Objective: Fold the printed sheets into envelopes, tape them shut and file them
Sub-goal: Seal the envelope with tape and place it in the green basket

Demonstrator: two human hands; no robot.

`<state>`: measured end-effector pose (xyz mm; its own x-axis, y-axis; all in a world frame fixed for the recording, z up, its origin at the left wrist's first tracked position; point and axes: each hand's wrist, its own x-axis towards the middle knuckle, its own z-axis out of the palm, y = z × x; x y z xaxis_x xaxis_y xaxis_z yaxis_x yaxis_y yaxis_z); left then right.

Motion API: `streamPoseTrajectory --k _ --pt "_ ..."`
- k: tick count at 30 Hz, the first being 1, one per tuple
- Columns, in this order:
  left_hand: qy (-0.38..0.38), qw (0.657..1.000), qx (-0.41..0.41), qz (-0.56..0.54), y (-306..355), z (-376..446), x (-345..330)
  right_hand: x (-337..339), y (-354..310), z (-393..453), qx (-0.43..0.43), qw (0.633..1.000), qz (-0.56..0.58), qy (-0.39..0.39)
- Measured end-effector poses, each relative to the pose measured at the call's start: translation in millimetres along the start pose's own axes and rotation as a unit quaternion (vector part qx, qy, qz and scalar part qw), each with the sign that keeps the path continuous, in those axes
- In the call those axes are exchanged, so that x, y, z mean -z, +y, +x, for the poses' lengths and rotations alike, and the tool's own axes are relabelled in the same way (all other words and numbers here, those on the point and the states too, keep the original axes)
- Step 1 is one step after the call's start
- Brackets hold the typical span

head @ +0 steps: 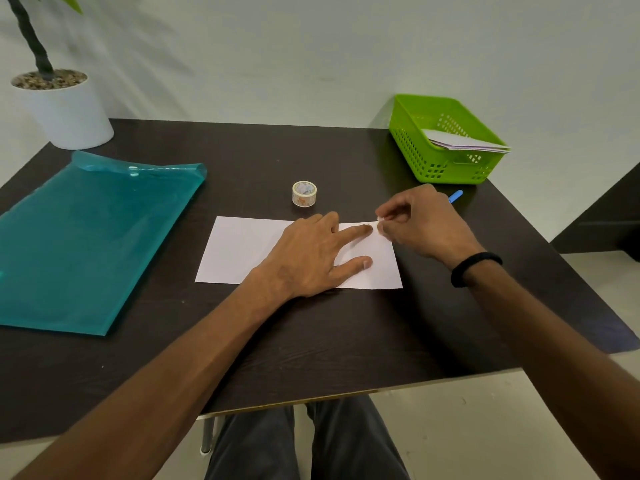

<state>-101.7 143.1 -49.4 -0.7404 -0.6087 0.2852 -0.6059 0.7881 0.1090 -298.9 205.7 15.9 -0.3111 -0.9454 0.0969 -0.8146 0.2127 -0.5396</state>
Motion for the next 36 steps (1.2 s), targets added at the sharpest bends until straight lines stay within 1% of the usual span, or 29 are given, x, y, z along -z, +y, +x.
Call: streamPoseTrajectory --k 3,7,9,12,14,16,20,27,36 --pt "-0.006 1.0 -0.001 -0.003 0 0 1 -1 1 -2 0.001 1.0 0.01 0.026" --pt "-0.009 1.0 0.001 0.002 1 0 1 -3 7 -3 -0.004 0.995 0.069 0.076" --pt "-0.009 1.0 0.0 0.003 1 0 1 -4 7 -1 -0.033 0.993 0.102 0.054" --pt "-0.003 1.0 0.003 0.005 1 -1 1 -8 6 0 -0.082 0.983 0.166 -0.013" --pt "0.004 1.0 0.007 0.003 1 -1 0 -13 5 0 -0.094 0.98 0.174 -0.029" --pt "0.009 1.0 0.007 -0.001 2 -2 0 -17 6 0 -0.09 0.985 0.144 -0.018" --pt "0.005 1.0 0.0 0.001 4 -1 3 -22 4 -1 -0.051 0.997 0.065 0.007" --pt "-0.008 1.0 0.005 0.023 7 0 3 -27 0 -1 0.006 0.999 -0.033 0.028" --pt "-0.002 0.999 0.011 0.036 12 2 1 -34 -1 0 0.018 0.994 -0.107 0.029"
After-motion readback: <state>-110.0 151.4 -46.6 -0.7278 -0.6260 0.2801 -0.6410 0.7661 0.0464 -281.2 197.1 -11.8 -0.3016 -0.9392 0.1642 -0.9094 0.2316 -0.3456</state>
